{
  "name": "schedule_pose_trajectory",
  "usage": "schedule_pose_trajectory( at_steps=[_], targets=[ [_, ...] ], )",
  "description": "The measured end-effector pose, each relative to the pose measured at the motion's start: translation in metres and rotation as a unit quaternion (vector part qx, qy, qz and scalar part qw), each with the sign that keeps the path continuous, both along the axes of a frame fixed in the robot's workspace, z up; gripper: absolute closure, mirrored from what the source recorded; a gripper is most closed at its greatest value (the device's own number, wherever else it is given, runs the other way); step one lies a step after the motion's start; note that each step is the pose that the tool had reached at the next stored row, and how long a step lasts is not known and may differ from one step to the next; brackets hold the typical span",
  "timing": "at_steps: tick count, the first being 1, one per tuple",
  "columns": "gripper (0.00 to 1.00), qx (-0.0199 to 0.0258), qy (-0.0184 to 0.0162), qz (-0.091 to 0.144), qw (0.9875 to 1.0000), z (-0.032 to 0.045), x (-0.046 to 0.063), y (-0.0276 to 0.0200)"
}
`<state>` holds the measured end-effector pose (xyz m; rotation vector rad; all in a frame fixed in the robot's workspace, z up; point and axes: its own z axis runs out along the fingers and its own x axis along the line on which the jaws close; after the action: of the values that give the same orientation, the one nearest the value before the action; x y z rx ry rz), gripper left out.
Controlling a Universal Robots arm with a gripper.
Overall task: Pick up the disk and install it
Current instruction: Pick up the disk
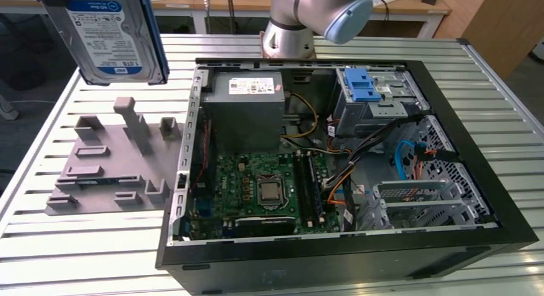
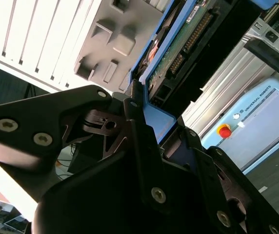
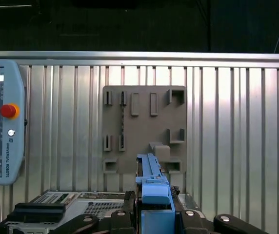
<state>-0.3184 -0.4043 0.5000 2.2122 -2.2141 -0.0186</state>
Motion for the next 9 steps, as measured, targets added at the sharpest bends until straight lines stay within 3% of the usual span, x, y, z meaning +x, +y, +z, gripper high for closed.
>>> schedule_pose_trajectory(
  at_steps=[9],
  targets=[
    [0.64, 0.0000, 0.0001, 0.000, 1.0000, -0.0001, 0.015, -0.0105]
  ],
)
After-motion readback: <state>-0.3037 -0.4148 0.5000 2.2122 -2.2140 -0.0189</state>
